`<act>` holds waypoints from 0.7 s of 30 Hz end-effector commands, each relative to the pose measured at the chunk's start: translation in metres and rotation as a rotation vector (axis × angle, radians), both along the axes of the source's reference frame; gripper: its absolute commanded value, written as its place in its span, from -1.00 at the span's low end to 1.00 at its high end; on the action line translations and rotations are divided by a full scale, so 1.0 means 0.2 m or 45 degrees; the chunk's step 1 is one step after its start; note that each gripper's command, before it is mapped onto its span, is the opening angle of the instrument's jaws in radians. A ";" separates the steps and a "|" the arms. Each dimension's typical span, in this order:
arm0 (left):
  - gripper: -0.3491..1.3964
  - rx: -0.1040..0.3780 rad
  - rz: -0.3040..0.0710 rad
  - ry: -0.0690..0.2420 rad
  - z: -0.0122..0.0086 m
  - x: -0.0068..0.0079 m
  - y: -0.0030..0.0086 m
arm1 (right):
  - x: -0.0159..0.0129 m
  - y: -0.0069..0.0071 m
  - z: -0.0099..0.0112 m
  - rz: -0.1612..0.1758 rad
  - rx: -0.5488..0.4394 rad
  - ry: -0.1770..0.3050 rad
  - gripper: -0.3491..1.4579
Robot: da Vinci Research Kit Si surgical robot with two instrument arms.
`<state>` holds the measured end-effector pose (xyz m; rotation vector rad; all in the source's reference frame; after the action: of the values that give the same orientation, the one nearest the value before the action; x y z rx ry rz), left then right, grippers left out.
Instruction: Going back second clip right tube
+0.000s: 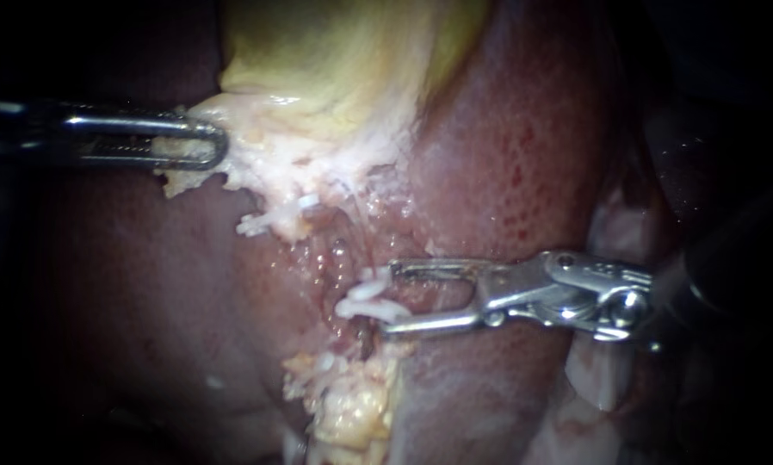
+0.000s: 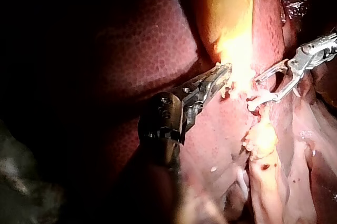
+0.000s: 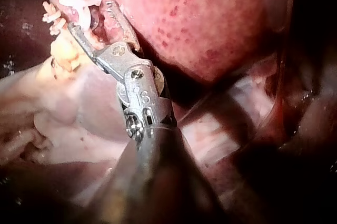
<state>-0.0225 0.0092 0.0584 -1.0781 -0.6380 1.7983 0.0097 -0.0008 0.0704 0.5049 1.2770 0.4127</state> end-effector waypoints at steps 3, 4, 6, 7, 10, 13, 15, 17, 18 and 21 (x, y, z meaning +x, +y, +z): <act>-1.00 0.000 0.001 -0.001 0.000 0.000 0.000 | -0.008 0.002 -0.005 -0.010 -0.102 0.007 -0.06; -1.00 0.000 0.000 -0.001 0.000 0.000 0.000 | -0.011 0.003 -0.008 -0.019 -0.141 0.013 -0.06; -1.00 0.000 0.000 -0.001 0.000 0.000 0.000 | -0.015 0.005 -0.011 -0.033 -0.179 0.018 -0.06; -1.00 0.000 0.000 -0.001 0.000 0.000 0.000 | -0.017 0.006 -0.013 -0.040 -0.197 0.022 -0.06; -1.00 0.000 0.000 -0.001 0.000 0.000 0.000 | -0.023 0.009 -0.018 -0.053 -0.240 0.032 -0.06; -1.00 0.000 0.000 -0.001 0.000 0.000 0.000 | -0.027 0.011 -0.021 -0.062 -0.264 0.033 -0.06; -1.00 0.000 0.000 -0.001 0.000 0.000 0.000 | -0.029 0.012 -0.022 -0.068 -0.275 0.033 -0.06; -1.00 -0.001 0.000 0.000 0.001 -0.001 0.000 | -0.030 0.013 -0.023 -0.077 -0.288 0.030 -0.06; -1.00 -0.002 -0.001 0.001 0.001 -0.001 0.000 | -0.031 0.013 -0.024 -0.079 -0.288 0.028 -0.06; -1.00 -0.005 0.001 0.000 0.006 -0.005 -0.002 | -0.032 0.013 -0.025 -0.102 -0.303 0.007 -0.06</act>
<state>-0.0237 0.0087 0.0600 -1.0819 -0.6372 1.8011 0.0033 0.0019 0.0654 0.3537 1.2800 0.1834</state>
